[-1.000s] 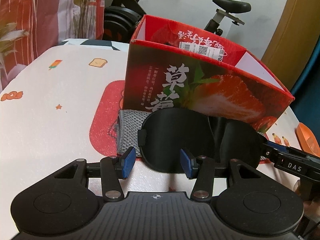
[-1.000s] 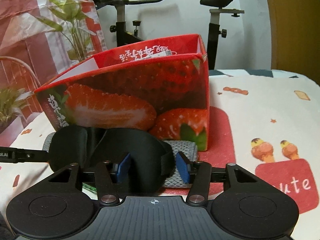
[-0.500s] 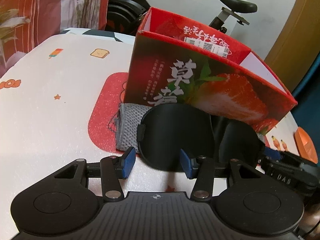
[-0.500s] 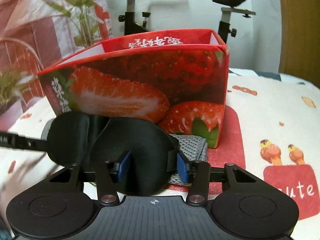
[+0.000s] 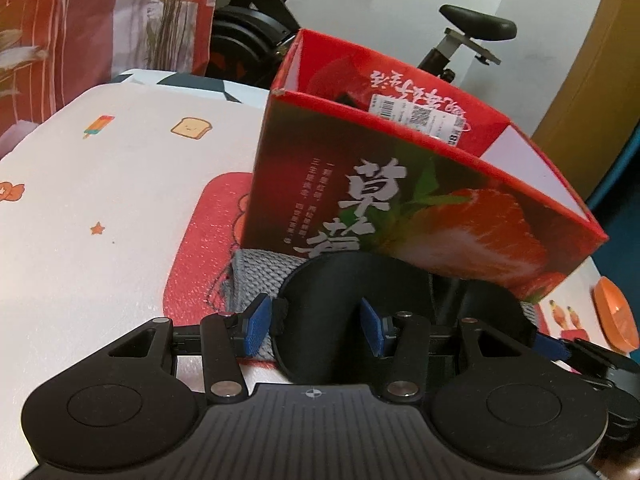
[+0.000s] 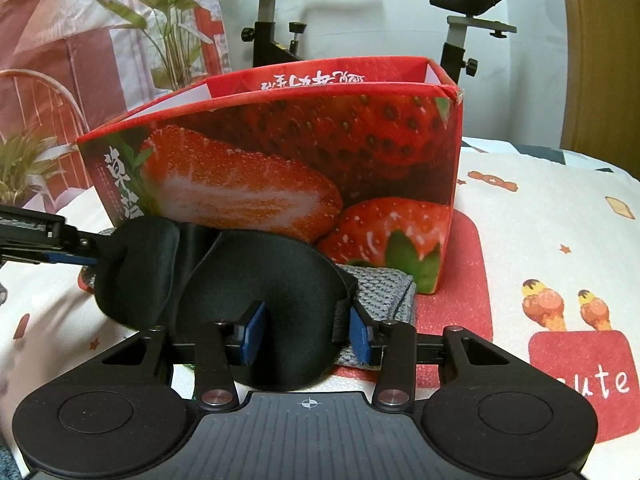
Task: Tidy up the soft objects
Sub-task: 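Close both grippers on the rim of the black eye mask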
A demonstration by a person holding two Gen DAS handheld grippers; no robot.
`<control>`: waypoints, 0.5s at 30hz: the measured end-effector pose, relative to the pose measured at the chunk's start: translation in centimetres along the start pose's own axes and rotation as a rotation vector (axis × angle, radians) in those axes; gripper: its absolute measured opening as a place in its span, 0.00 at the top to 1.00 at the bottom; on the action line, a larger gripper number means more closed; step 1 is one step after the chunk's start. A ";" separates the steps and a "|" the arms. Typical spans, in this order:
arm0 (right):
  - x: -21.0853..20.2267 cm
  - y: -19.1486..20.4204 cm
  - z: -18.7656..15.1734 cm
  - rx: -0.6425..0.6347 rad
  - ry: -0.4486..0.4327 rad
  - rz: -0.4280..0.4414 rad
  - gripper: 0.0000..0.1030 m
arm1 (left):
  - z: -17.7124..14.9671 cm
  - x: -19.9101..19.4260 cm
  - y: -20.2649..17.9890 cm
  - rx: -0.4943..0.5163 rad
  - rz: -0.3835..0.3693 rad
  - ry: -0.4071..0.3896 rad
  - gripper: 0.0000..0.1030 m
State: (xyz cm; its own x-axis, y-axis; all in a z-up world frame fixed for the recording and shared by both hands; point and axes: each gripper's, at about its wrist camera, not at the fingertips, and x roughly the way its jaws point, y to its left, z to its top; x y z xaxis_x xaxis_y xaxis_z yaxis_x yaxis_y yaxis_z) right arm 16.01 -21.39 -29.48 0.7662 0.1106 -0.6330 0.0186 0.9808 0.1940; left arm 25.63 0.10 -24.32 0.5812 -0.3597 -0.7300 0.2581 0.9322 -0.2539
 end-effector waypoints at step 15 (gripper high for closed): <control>0.0 -0.1 0.0 0.012 0.003 0.005 0.60 | -1.4 0.0 -0.5 0.020 0.000 -0.003 0.47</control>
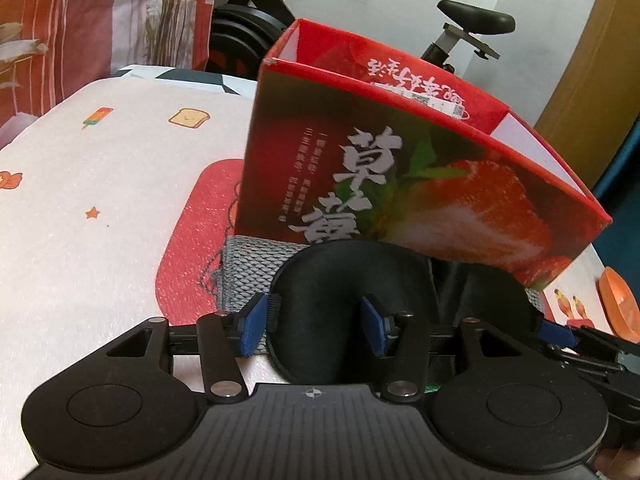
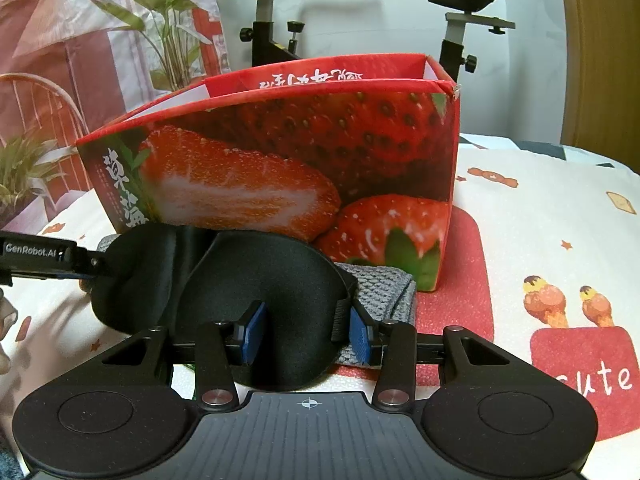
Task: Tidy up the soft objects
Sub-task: 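Close both grippers on the rim of the black eye mask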
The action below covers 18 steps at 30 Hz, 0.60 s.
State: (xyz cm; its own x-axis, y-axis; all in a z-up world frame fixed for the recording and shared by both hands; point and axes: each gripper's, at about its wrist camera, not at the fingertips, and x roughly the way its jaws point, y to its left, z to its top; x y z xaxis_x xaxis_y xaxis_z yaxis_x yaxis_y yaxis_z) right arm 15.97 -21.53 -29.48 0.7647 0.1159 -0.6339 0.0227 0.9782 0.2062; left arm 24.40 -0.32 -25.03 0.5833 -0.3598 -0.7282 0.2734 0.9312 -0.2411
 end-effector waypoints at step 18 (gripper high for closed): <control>-1.1 0.0 0.4 0.028 -0.001 0.025 0.61 | -1.0 -2.2 -0.2 0.014 -0.014 -0.017 0.60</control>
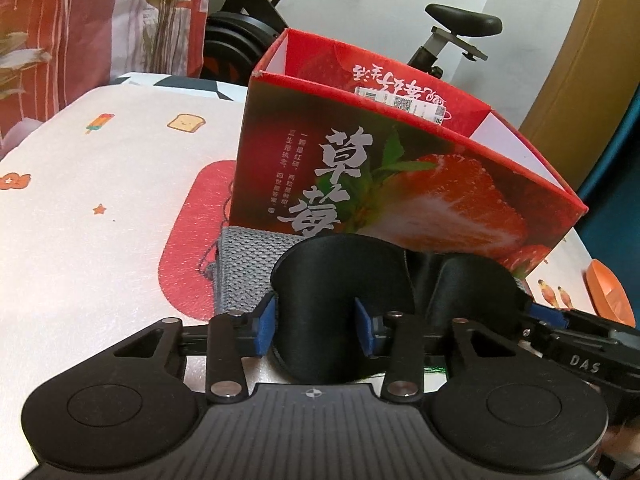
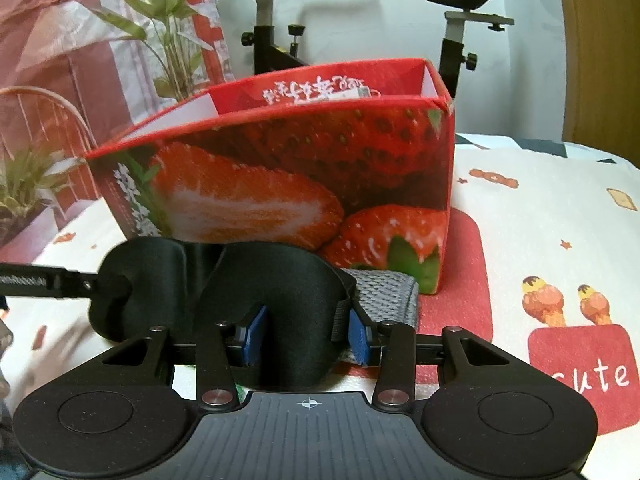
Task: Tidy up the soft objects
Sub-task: 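Close both grippers on the rim of the black eye mask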
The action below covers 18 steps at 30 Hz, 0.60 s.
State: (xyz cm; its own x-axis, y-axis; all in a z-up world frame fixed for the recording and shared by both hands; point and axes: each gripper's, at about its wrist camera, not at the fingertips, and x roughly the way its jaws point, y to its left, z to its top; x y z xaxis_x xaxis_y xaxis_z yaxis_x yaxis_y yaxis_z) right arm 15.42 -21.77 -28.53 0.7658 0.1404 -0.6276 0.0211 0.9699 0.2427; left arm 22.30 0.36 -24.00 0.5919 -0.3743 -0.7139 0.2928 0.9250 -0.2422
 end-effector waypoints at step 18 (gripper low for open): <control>-3.8 0.2 1.8 0.028 -0.114 0.078 0.89 | 0.1 -2.5 -0.8 0.020 -0.004 -0.091 0.88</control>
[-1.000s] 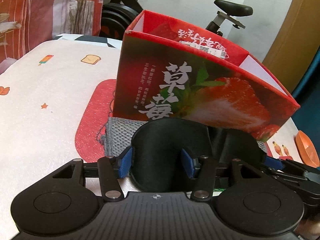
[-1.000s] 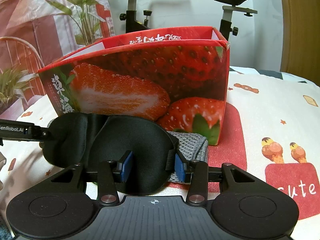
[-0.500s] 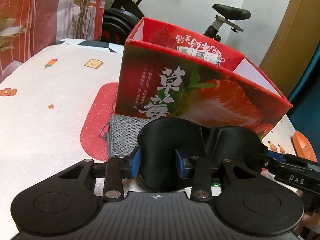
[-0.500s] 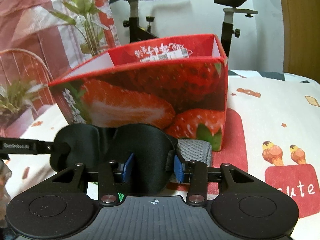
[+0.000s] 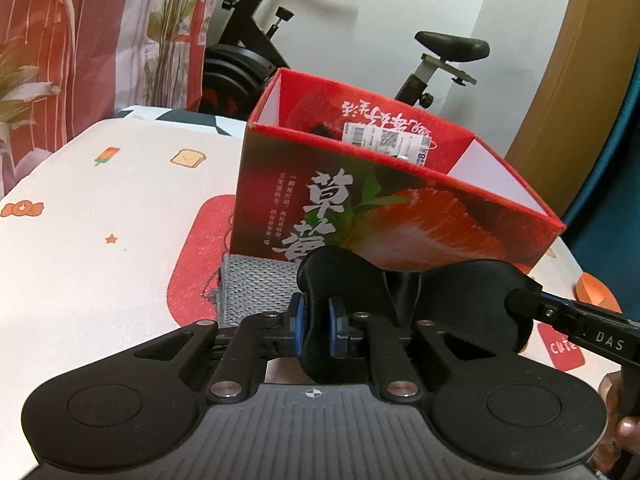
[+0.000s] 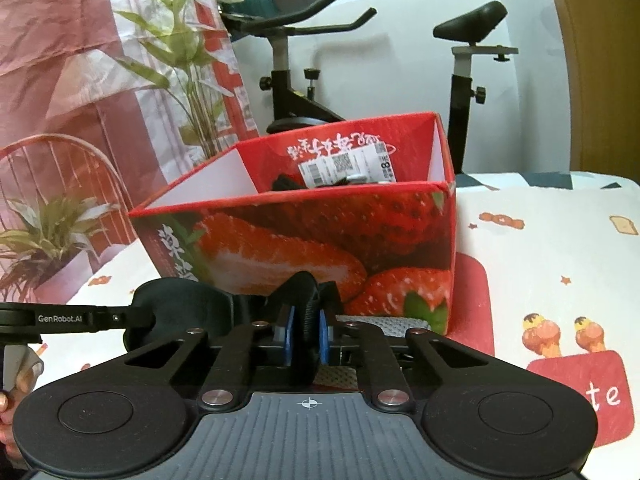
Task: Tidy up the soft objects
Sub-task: 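Close both grippers on the rim of the black eye mask, then lift the black eye mask with both grippers and carry it over the red box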
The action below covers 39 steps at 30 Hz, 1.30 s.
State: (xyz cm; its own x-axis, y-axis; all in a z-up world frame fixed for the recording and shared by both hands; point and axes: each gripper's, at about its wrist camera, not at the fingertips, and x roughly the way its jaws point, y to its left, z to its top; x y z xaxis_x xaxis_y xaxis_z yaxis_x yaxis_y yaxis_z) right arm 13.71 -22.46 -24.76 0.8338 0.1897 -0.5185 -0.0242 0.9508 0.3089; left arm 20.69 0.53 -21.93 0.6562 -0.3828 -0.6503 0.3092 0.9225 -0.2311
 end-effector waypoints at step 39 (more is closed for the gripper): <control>-7.5 3.5 10.5 -0.212 -0.301 0.020 0.90 | 8.6 -8.3 -5.0 0.158 -0.073 -0.362 0.89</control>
State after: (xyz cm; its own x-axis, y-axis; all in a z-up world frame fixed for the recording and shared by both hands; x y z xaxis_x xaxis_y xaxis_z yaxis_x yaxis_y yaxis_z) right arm 13.15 -23.16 -11.40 0.9562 0.1584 -0.2461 -0.1299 0.9832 0.1282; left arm 19.57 -1.29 -9.18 0.8198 -0.4657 -0.3332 0.4474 0.8841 -0.1346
